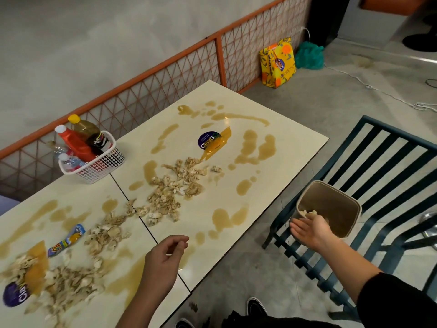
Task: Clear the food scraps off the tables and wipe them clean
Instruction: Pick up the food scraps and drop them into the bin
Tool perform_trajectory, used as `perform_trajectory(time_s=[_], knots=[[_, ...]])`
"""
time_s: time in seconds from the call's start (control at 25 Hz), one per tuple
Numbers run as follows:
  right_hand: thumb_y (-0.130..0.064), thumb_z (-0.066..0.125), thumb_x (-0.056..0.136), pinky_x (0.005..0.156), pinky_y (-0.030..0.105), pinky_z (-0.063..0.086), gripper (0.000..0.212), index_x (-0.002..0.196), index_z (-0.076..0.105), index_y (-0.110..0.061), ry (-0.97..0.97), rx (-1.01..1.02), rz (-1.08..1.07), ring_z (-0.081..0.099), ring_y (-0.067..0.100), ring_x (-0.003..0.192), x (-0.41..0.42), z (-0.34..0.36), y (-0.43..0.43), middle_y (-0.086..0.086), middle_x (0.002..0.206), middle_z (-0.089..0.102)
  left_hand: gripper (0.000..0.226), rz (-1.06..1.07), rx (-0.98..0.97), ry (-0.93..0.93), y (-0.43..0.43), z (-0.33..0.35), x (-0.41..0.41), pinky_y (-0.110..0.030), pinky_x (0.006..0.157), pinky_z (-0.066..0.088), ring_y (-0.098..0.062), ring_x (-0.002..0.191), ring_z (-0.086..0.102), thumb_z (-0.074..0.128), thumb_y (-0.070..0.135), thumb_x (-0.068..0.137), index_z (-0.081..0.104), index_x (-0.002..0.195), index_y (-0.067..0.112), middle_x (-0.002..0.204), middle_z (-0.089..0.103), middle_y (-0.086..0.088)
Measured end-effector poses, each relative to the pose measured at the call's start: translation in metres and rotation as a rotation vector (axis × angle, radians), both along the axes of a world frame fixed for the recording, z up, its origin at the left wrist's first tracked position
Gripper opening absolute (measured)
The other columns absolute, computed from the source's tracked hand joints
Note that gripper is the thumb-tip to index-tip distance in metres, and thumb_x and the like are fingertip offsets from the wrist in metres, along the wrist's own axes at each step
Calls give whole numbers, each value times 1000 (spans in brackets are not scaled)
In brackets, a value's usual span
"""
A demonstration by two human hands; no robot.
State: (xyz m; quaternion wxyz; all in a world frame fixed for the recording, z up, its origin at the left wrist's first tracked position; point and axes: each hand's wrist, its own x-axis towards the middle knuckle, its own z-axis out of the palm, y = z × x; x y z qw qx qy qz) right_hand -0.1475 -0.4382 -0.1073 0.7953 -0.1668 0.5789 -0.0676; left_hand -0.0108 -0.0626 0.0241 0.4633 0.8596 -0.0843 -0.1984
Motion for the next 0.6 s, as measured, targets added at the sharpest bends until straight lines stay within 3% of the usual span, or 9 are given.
perform_trajectory(time_s=[0.24,0.4,0.6], knots=[[-23,49,103,83,41,54,26,116,67,-10,-11,-403,642,69,32,98,66,63,115,14,107,75,21,109,3,55,58,-5,16,-25,78,51,-2,83,68,61,16,97,75,90,31,88,75,14],[-24,58,100,71,35,49,18,106,72,-13,-137,-679,1056,66,23,79,112,98,195,13,97,76,19,151,51,98,116,-20,24,-28,81,54,-4,88,68,62,22,97,74,90,34,90,75,13],[-26,56,99,72,17,46,17,107,71,-26,-254,-1111,1558,64,4,88,158,101,300,-10,97,72,14,139,104,171,199,-46,11,-19,75,51,2,78,64,62,31,95,75,88,35,87,72,17]])
